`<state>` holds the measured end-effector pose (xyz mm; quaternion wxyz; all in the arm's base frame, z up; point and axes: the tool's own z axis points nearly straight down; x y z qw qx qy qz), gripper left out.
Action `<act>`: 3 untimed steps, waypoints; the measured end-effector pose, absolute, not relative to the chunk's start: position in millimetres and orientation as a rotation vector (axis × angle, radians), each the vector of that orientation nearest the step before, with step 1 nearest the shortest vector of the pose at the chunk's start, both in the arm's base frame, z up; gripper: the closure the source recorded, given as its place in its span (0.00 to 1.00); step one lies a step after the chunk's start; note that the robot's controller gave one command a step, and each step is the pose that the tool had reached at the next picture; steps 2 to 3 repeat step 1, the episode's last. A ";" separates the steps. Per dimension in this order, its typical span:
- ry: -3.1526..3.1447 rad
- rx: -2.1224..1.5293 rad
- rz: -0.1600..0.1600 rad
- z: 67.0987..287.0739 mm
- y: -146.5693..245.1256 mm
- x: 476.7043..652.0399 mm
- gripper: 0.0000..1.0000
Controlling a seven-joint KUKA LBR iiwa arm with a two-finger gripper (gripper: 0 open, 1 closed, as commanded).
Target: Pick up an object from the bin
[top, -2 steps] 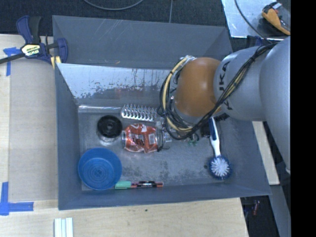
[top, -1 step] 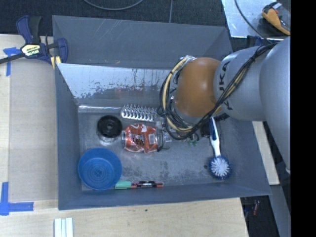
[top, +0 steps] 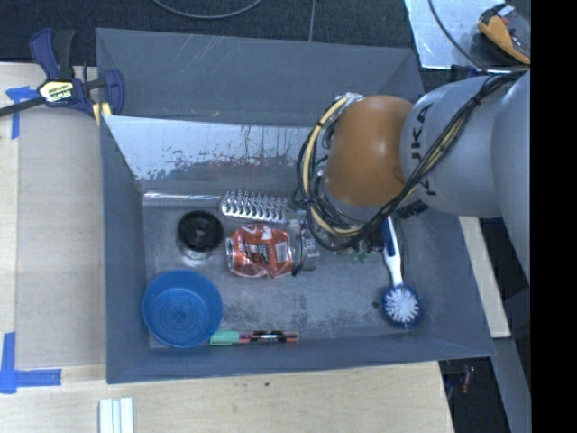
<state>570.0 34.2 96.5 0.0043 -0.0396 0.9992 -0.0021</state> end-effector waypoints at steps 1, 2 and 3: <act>3.121 -0.124 -0.007 134.6 34.2 572.7 1.00; 3.121 -0.124 -0.007 134.6 34.2 572.7 1.00; 3.121 -0.124 -0.007 134.6 34.2 572.7 1.00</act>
Offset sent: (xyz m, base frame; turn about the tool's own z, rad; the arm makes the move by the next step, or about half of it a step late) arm 0.0030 0.0000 0.0810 -0.0004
